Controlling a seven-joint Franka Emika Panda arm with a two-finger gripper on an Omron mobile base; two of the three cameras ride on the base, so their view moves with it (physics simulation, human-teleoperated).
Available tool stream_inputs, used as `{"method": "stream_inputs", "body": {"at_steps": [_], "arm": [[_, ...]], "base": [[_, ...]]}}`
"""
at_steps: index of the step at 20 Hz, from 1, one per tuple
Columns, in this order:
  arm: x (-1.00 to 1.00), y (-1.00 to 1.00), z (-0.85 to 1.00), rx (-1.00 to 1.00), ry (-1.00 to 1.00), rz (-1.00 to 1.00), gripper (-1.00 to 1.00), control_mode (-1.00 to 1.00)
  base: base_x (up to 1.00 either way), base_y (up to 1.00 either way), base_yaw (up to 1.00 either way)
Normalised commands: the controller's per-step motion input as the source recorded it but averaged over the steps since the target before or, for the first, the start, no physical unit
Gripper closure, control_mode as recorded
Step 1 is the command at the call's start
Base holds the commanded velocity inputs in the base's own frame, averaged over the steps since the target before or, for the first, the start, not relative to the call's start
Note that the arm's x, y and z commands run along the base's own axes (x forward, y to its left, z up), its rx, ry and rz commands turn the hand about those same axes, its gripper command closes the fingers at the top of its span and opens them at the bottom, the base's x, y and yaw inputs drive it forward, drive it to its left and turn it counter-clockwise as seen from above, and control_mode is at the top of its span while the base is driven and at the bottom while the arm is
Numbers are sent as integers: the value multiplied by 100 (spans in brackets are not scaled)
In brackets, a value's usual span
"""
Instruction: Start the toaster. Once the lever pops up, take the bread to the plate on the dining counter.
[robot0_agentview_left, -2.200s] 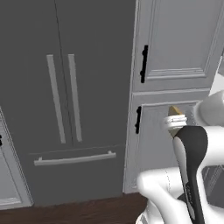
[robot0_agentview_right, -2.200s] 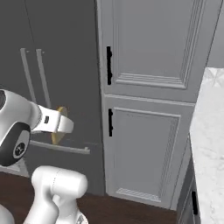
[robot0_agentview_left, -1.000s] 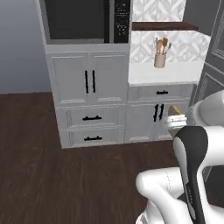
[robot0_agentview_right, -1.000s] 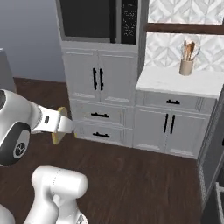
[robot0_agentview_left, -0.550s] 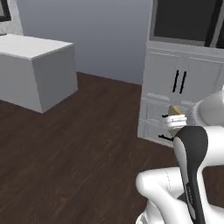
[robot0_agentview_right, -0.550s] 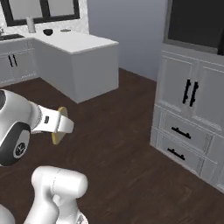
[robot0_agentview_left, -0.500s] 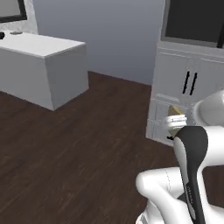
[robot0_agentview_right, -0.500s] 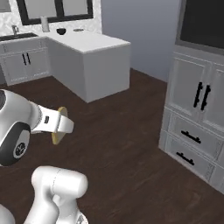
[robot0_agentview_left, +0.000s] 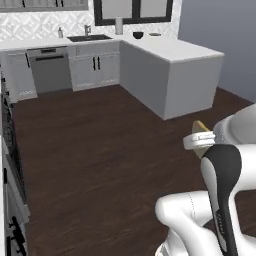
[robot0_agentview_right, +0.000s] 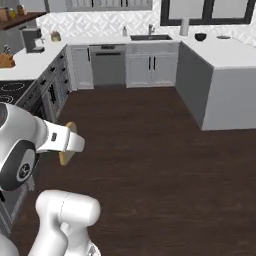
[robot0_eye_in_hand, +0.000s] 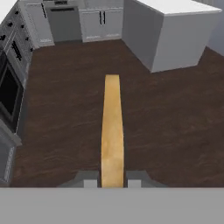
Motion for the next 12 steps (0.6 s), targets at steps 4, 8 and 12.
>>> {"method": "stream_inputs", "body": {"at_steps": [4, 8, 12], "arm": [[0, 0, 0, 0, 0, 0, 100, 100], [0, 0, 0, 0, 0, 0, 100, 100], [0, 0, 0, 0, 0, 0, 100, 100]], "base": [[100, -17, 62], [100, -53, 43], [100, -67, 33]]}}
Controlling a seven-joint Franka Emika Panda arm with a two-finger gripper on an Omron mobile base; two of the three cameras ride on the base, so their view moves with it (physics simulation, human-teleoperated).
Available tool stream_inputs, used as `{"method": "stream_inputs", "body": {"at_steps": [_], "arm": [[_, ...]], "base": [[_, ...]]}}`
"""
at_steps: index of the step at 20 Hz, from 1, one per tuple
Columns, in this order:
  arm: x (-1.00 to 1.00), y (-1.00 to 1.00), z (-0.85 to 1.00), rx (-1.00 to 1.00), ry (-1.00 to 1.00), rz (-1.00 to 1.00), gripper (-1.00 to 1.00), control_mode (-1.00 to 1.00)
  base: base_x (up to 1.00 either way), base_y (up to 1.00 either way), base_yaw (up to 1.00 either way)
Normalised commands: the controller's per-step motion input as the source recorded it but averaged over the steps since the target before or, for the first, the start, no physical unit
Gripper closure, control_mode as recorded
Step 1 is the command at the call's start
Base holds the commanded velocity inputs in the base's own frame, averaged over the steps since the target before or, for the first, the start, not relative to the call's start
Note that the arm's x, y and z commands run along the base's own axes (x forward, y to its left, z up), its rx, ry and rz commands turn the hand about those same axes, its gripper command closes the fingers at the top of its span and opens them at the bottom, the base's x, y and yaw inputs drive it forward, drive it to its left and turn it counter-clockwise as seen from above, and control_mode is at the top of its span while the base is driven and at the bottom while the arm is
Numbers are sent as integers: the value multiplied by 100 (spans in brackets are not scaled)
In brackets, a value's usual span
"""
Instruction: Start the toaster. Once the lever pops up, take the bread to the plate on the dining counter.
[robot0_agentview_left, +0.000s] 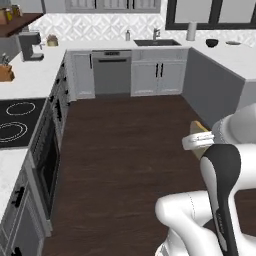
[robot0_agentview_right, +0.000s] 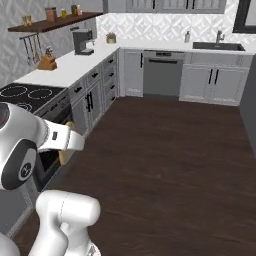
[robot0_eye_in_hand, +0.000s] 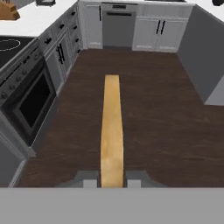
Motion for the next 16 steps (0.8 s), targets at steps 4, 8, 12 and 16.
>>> {"method": "stream_inputs", "body": {"at_steps": [4, 8, 12, 16], "arm": [[0, 0, 0, 0, 0, 0, 100, 100], [0, 0, 0, 0, 0, 0, 100, 100], [0, 0, 0, 0, 0, 0, 100, 100], [0, 0, 0, 0, 0, 0, 100, 100]], "base": [[100, -82, 23], [100, -88, 18], [87, -79, 12], [80, -76, 6]]}}
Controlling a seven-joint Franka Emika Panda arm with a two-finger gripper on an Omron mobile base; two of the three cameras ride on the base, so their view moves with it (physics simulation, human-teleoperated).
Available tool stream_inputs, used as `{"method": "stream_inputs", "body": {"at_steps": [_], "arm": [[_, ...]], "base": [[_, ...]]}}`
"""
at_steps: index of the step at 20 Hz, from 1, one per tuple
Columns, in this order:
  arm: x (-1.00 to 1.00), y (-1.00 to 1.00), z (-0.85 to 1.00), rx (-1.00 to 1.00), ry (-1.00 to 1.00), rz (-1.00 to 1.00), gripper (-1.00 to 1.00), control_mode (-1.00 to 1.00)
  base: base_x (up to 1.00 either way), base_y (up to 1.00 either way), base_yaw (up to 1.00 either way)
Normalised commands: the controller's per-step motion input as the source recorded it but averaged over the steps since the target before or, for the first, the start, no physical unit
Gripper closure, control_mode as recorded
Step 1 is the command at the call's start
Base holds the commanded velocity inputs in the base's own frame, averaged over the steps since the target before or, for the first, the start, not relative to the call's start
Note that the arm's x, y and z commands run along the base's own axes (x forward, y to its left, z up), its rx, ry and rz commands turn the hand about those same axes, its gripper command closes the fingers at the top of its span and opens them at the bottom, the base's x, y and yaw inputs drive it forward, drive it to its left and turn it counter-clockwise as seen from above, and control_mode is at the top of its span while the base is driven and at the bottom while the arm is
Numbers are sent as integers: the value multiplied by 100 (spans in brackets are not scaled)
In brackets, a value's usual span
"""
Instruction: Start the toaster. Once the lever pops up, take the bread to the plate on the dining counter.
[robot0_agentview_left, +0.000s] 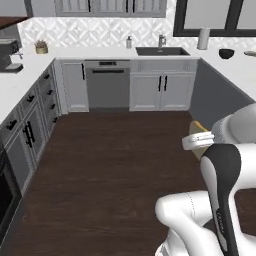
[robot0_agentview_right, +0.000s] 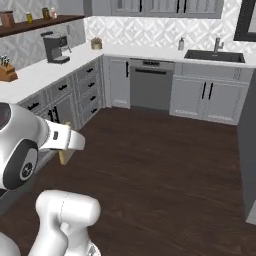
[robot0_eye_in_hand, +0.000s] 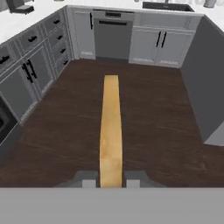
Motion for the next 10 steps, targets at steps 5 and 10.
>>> {"method": "stream_inputs", "body": {"at_steps": [5, 10], "arm": [[0, 0, 0, 0, 0, 0, 100, 100], [0, 0, 0, 0, 0, 0, 100, 100]], "base": [[63, -97, 0], [35, -100, -13]]}}
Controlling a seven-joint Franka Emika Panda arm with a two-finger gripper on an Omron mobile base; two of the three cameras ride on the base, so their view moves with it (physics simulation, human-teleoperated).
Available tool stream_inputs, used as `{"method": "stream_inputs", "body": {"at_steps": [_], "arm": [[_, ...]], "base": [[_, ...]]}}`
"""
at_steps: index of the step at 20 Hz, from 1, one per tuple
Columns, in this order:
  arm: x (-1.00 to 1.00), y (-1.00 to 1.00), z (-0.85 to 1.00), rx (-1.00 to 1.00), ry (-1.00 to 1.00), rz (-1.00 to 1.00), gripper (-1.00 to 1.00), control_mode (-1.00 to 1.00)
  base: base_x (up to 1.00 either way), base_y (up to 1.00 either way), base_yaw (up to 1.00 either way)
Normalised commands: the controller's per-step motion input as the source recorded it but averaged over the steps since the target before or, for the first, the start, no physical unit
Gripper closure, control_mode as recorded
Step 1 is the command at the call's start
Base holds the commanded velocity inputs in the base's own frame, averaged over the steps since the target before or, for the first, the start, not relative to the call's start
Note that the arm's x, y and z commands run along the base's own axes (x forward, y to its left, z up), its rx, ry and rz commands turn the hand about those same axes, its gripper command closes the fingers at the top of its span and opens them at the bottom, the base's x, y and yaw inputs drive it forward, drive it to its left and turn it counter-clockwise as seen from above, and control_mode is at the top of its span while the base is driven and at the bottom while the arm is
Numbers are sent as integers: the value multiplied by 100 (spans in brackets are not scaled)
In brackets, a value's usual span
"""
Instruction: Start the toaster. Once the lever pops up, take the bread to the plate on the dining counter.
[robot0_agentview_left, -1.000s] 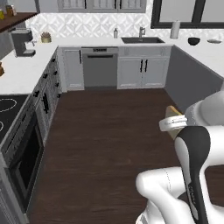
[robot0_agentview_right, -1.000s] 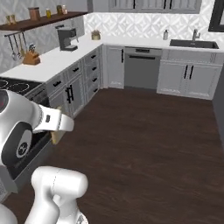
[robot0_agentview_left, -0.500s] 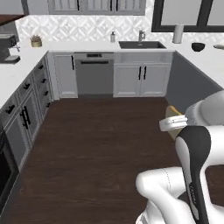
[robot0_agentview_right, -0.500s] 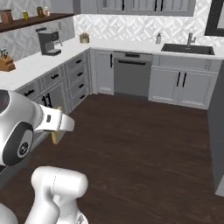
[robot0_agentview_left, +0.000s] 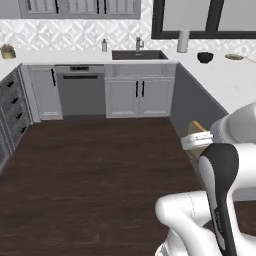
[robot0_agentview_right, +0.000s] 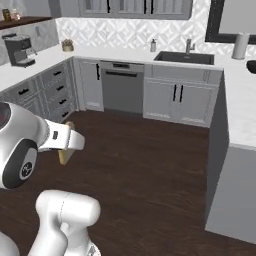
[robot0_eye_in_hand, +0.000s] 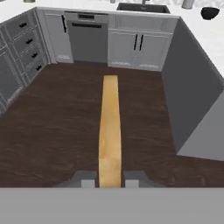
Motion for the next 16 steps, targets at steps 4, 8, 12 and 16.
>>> {"method": "stream_inputs", "body": {"at_steps": [4, 8, 12, 16], "arm": [[0, 0, 0, 0, 0, 0, 100, 100], [0, 0, 0, 0, 0, 0, 100, 100], [0, 0, 0, 0, 0, 0, 100, 100], [0, 0, 0, 0, 0, 0, 100, 100]], "base": [[36, -100, -22], [43, -100, -25], [58, -100, -21], [71, -100, -10]]}}
